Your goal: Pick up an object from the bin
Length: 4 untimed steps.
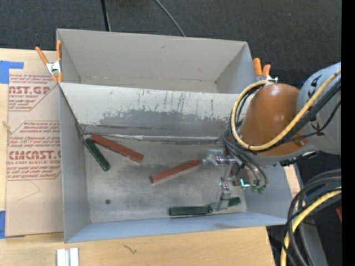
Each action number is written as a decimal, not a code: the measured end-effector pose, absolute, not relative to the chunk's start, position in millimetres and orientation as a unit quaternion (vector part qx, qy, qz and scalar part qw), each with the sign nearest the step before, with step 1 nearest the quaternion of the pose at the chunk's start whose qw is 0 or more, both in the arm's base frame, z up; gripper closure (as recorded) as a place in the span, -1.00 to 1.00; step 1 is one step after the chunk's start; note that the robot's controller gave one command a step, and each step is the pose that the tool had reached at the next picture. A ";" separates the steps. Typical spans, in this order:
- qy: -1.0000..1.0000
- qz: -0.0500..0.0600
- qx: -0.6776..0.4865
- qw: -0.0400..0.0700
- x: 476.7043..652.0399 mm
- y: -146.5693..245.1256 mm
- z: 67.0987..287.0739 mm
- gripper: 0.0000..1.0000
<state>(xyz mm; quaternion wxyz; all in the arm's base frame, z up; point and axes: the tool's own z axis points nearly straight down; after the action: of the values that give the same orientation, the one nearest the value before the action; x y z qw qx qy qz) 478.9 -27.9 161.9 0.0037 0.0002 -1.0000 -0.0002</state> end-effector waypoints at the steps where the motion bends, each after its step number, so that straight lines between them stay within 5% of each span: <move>1: -1.000 0.000 0.000 0.000 480.7 -27.9 165.0 -1.00; 2: -0.999 0.000 0.043 -0.002 481.9 -29.5 123.2 -1.00; 4: -1.000 -0.002 -0.019 0.000 481.1 -6.3 82.7 -1.00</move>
Offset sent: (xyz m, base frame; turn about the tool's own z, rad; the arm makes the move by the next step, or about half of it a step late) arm 0.0015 -0.0043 -0.0869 -0.1742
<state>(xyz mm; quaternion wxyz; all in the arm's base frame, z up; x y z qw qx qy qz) 481.1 -6.3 82.7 -0.0002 -0.0189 -0.9998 -0.0016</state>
